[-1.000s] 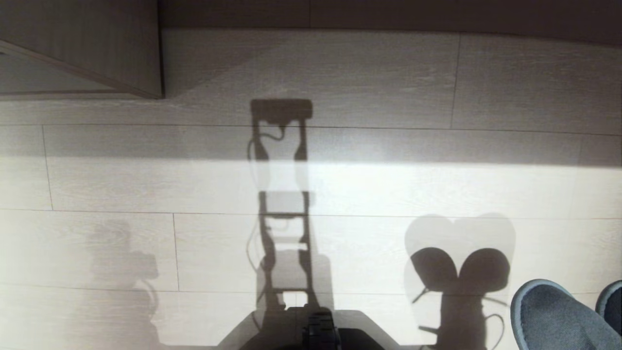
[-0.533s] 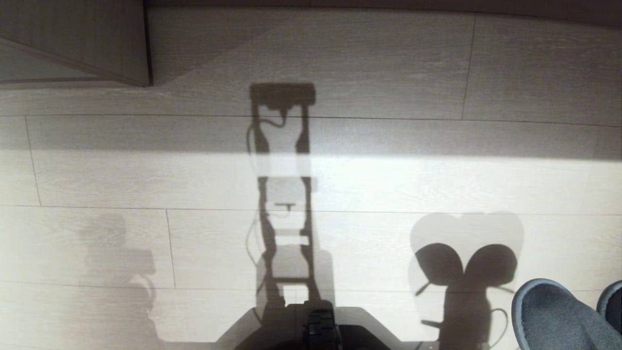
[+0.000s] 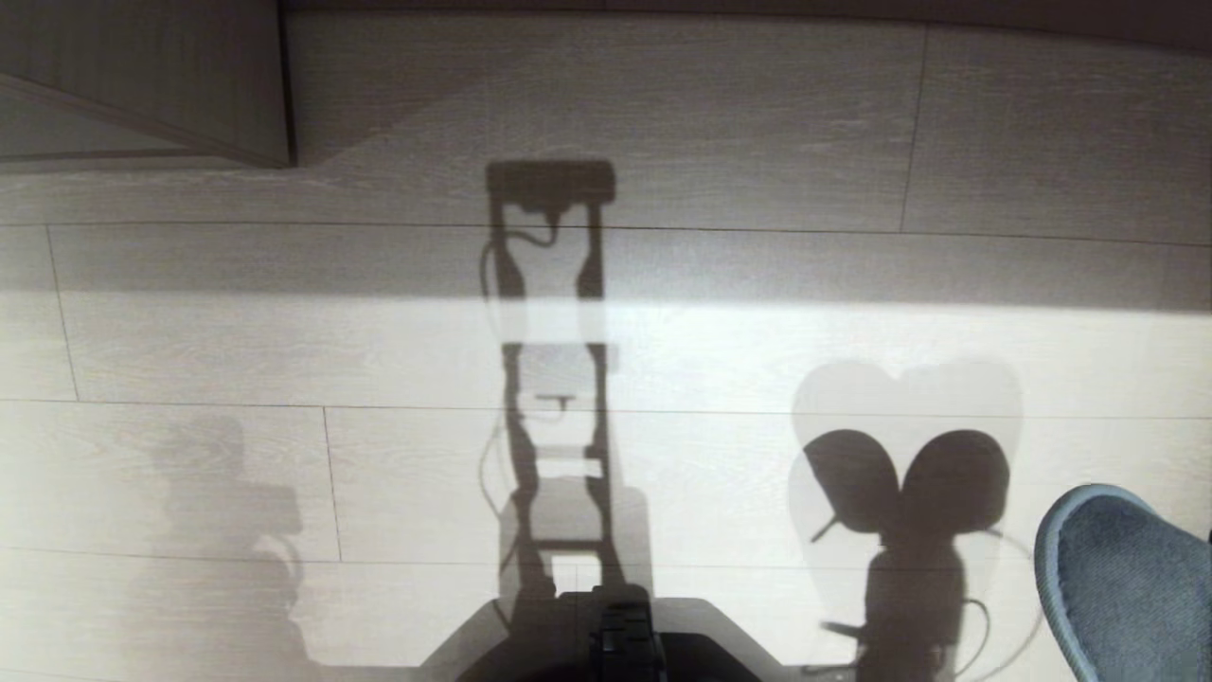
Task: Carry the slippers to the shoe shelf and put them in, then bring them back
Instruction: Place the slippers on the floor
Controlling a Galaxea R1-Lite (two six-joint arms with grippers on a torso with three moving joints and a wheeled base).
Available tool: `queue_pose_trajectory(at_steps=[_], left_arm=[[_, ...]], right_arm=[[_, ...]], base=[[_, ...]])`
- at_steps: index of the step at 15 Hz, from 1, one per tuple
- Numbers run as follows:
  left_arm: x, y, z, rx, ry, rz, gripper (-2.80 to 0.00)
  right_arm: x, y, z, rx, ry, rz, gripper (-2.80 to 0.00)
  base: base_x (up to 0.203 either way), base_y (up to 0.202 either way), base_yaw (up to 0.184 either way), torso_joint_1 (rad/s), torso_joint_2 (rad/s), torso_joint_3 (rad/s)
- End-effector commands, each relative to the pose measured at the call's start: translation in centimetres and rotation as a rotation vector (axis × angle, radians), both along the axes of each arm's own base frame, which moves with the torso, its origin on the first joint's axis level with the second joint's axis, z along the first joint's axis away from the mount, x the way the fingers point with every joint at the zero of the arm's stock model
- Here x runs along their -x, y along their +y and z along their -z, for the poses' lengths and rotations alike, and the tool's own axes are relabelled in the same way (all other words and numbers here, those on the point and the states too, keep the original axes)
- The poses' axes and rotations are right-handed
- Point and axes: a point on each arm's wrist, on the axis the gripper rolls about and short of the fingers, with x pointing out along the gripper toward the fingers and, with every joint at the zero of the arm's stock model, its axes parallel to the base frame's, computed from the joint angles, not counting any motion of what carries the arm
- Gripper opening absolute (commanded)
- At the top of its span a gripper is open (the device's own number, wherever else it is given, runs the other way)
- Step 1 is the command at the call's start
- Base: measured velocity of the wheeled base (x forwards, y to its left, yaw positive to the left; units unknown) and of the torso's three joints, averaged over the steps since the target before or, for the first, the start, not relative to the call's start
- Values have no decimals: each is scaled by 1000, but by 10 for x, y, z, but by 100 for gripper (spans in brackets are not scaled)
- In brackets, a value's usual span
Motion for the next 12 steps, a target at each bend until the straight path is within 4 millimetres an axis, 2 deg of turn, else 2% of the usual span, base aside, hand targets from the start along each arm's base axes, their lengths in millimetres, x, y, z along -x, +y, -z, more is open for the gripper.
queue_pose_trajectory(at_steps=[1, 4, 6, 9, 11, 12], left_arm=[[0, 0, 0, 0, -1, -1, -280], [0, 0, 0, -1, -1, -1, -280], [0, 0, 0, -1, -2, -1, -280], [0, 0, 0, -1, -2, 0, -280], [0, 0, 0, -3, -2, -1, -280], [0, 0, 0, -3, -1, 0, -280]], right_arm=[[-22, 0, -22, 4, 57, -5, -280], [-90, 2, -61, 10, 107, -10, -280], [-146, 4, -79, 13, 113, -11, -280], [-227, 6, -110, 10, -16, -2, -280], [-263, 7, -129, 0, -123, 30, -280], [-276, 7, -132, -4, -150, 41, -280]], base=[[0, 0, 0, 0, 0, 0], [0, 0, 0, 0, 0, 0], [0, 0, 0, 0, 0, 0], [0, 0, 0, 0, 0, 0], [0, 0, 0, 0, 0, 0], [0, 0, 0, 0, 0, 0]])
